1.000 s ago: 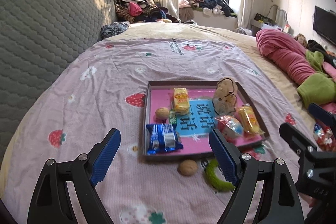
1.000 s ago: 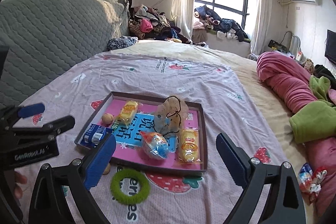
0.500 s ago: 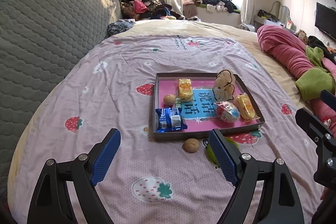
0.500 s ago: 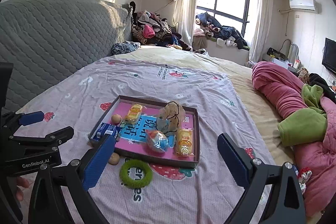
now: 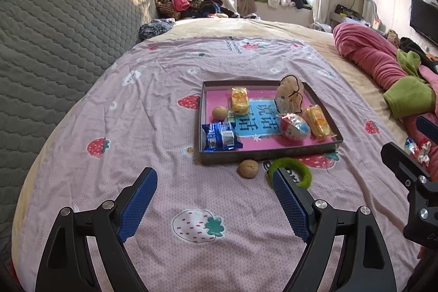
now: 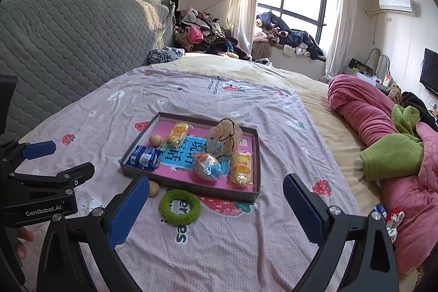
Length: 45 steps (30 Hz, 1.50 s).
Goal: Organize objects
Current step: 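Open both tools and withdraw them from the tray toward the walnut and green ring, then grasp the walnut with the left tool while the right tool grasps the green fuzzy ring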
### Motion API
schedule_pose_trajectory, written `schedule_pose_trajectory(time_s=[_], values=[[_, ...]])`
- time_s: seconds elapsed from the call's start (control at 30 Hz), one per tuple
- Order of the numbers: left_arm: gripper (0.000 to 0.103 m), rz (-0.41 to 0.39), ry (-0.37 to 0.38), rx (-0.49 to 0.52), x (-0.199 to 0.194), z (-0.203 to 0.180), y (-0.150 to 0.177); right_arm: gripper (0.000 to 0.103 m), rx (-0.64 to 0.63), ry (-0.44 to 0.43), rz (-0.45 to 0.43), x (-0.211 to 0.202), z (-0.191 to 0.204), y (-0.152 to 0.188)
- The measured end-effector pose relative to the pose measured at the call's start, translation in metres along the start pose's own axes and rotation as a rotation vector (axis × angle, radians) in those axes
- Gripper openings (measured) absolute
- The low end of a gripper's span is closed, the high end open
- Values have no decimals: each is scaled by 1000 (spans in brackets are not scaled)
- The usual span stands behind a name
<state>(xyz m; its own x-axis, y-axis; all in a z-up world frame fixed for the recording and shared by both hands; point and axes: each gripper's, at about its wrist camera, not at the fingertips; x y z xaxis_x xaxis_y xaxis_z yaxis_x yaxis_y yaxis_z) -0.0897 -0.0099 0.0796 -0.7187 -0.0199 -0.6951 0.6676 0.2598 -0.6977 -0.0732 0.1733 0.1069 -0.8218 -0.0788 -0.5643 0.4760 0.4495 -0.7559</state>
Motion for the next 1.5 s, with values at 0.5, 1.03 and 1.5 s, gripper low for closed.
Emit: schedule_pose_trajectory(time_s=[0.5, 1.03, 1.5], values=[[87, 114, -12, 25, 57, -5, 21, 99, 0, -26, 99, 53, 8, 29], [87, 157, -7, 26, 111, -18, 20, 99, -18, -43, 181, 107, 8, 48], [87, 219, 13, 2, 159, -20, 14, 99, -32, -76, 229, 150, 13, 51]])
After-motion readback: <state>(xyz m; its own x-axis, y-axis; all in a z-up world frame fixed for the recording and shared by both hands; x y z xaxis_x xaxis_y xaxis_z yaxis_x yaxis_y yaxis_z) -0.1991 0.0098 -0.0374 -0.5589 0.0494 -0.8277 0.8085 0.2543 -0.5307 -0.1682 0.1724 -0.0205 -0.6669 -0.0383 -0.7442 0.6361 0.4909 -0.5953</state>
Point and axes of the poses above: each gripper's, at about its wrist camera, not at the fingertips, and x roughly the way its jaws point, z to its left, y to its underside, and after that the axes turned 15 degrees about -x, right-handed
